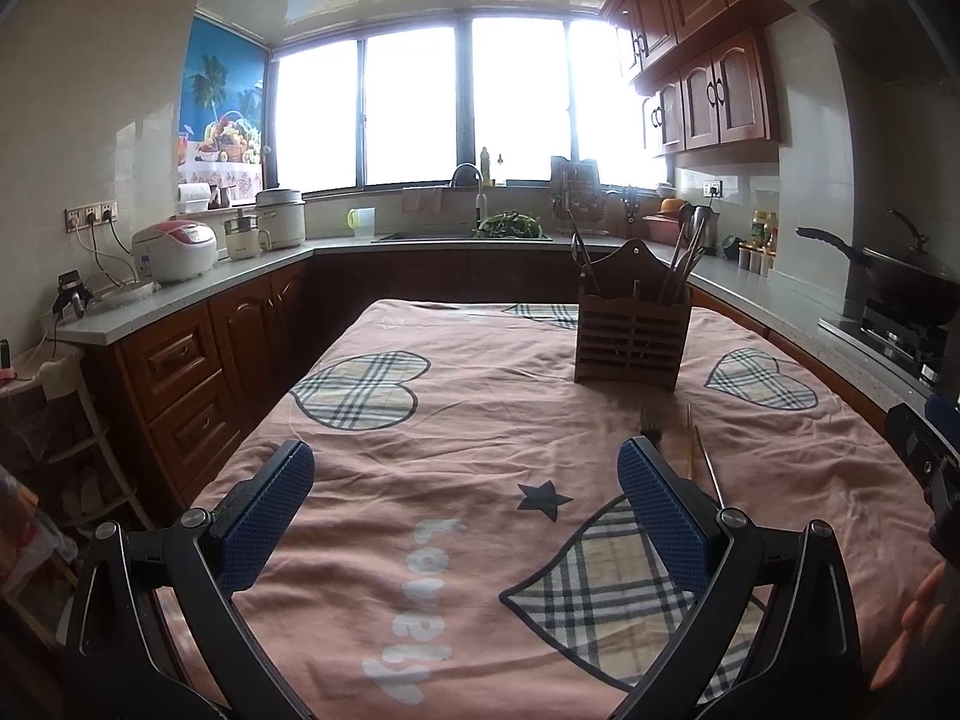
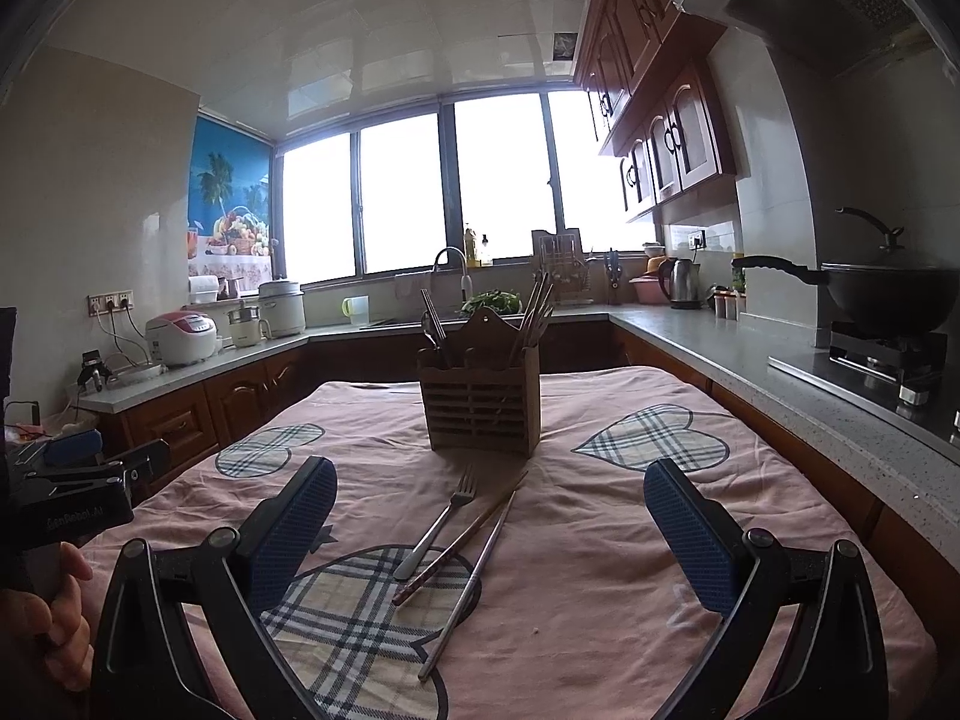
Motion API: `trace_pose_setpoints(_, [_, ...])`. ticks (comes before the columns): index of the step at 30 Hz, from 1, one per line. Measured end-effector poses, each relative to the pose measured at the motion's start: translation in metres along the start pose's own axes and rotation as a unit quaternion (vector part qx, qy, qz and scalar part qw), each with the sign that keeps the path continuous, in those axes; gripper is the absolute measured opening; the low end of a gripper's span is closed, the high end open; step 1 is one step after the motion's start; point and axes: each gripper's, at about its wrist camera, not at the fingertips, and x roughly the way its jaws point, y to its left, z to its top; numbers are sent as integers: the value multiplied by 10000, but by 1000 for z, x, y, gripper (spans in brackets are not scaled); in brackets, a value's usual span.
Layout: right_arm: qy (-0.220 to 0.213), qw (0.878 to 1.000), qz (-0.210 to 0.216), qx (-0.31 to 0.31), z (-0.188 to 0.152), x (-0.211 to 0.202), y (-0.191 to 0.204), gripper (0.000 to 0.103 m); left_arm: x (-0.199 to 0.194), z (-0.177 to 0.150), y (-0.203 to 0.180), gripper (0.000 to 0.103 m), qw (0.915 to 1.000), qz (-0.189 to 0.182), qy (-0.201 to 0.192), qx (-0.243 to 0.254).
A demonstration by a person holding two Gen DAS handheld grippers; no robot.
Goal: Organize utensils
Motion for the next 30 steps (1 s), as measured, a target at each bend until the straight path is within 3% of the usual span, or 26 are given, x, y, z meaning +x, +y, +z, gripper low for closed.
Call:
trace_pose_setpoints(8, [106,9999,31,16,3,8,0,103,8,9,4,103,9995,-272,0,-127])
trace_pose_setpoints(18, [360,9993,-129,30,33,40,-9,103,16,36,-8,103,9977,-132,-668,47])
trace_pose_setpoints(23, [235,9995,-192,46,30,41,-10,103,31,32,-15,103,9996,-204,-74,205])
trace_pose_setpoints(30, [289,9992,-221,139,17,39,-12,103,32,24,-19,103,9996,-177,68,188])
